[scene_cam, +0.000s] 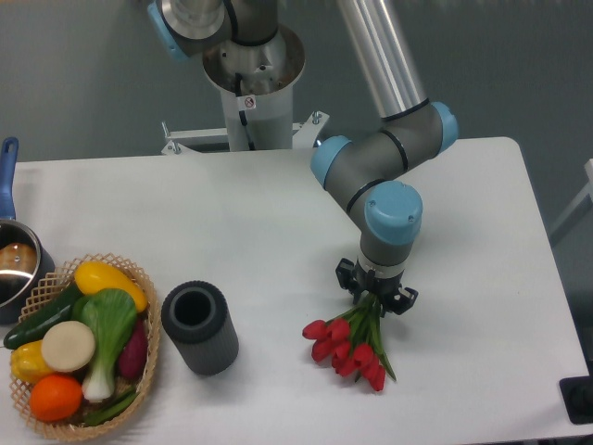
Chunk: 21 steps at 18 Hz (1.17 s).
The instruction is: Pick up the flowers from the table
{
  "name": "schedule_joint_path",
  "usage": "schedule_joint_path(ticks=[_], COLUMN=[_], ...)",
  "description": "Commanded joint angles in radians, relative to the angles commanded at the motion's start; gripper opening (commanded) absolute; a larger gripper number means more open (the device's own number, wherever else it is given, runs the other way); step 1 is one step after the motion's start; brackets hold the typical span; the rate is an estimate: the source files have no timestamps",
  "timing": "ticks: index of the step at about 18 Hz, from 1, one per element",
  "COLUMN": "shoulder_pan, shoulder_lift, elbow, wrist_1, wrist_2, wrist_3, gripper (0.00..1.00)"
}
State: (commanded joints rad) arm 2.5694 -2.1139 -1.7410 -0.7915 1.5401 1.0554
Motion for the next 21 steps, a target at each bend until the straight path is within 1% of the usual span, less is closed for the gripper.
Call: schedule_joint_path(ticks=[2,4,8,11,13,14,15,17,19,21], shoulder_pan=[-0.002,0.002,0.014,0.047,0.057,0.060,0.064,0.069,0.092,0.112], shoulder_lift=[0.017,0.052,0.103,0.140,0.150,0.150,0.150,0.150,0.149,0.150], elbow=[0.009,0.017,0.032,0.063,0.093,0.128,0.167,0.219,0.264,0.294], wrist_1=[0.000,-0.002,-0.005,-0.021,-0.096,-0.156,-0.197,-0.250,-0.302,-0.343], wrist_2=[0.002,0.005,0.008,0.009,0.009,0.009,0.012,0.014,0.014,0.014], wrist_3=[-0.050,-0.057,-0.060,-0.098,-0.092,-0.086,-0.071,-0.029,0.003,0.040], gripper=[0.00,0.00,0.00,0.00,0.00,0.00,0.00,0.00,0.00,0.00])
